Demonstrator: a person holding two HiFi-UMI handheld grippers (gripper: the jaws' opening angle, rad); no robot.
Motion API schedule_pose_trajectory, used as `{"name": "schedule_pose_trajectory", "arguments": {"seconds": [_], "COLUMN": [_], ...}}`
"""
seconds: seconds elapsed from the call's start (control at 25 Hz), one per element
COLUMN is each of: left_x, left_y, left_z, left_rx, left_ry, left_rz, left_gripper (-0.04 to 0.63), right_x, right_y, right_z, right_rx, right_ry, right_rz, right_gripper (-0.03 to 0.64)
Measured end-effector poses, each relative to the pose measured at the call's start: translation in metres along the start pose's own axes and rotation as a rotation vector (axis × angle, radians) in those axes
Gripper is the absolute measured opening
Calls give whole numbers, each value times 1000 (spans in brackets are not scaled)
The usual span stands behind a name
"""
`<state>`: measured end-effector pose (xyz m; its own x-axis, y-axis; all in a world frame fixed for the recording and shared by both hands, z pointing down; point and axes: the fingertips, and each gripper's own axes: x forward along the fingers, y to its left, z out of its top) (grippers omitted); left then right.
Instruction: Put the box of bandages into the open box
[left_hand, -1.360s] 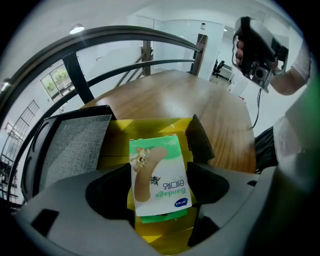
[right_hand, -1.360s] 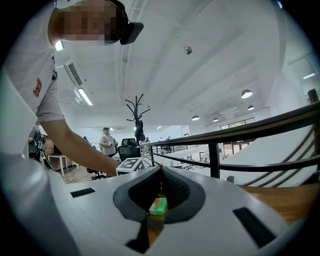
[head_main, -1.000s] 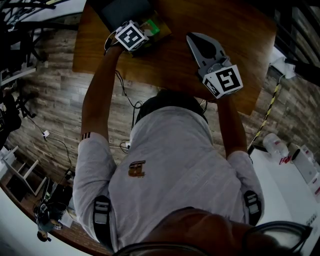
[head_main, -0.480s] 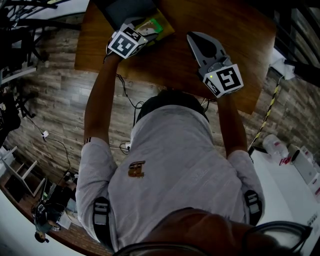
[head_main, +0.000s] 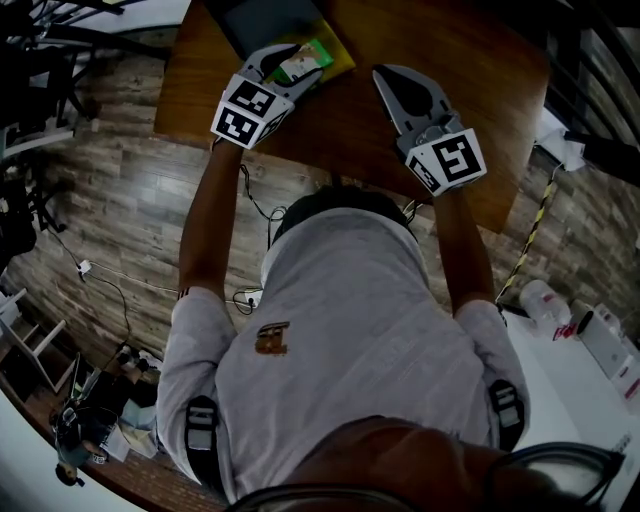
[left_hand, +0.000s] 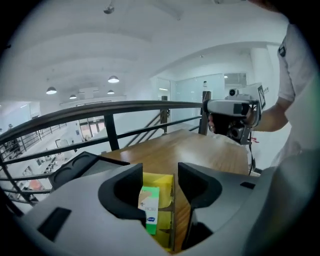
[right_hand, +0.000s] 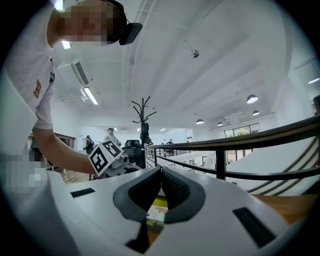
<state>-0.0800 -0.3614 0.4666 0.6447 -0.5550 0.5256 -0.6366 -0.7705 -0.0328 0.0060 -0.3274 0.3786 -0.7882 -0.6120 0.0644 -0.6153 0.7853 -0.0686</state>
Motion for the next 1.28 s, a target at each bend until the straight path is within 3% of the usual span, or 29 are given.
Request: {"name": "schedule_pose_trajectory", "arguments": {"seconds": [0.36, 0.52, 1.04, 1.28], "left_x": [-46, -65, -124, -161], "left_y": [-31, -43, -85, -95], "left_z": [44, 62, 98, 100], "left_rx": [-91, -89, -87, -84], "left_ry": [-279, -410, -662, -730], "left_rz": [87, 103, 151, 166], "left_gripper": [81, 41, 20, 20], "right_x": [-6, -5, -15, -18], "right_y": [20, 27, 68, 103], "right_z": [17, 22, 42, 53], "right_rx": [-15, -16, -14, -11], "right_ry": [-24, -34, -102, -142], "right_rz": [33, 50, 118, 150], "right_gripper": [32, 32, 32, 32]}}
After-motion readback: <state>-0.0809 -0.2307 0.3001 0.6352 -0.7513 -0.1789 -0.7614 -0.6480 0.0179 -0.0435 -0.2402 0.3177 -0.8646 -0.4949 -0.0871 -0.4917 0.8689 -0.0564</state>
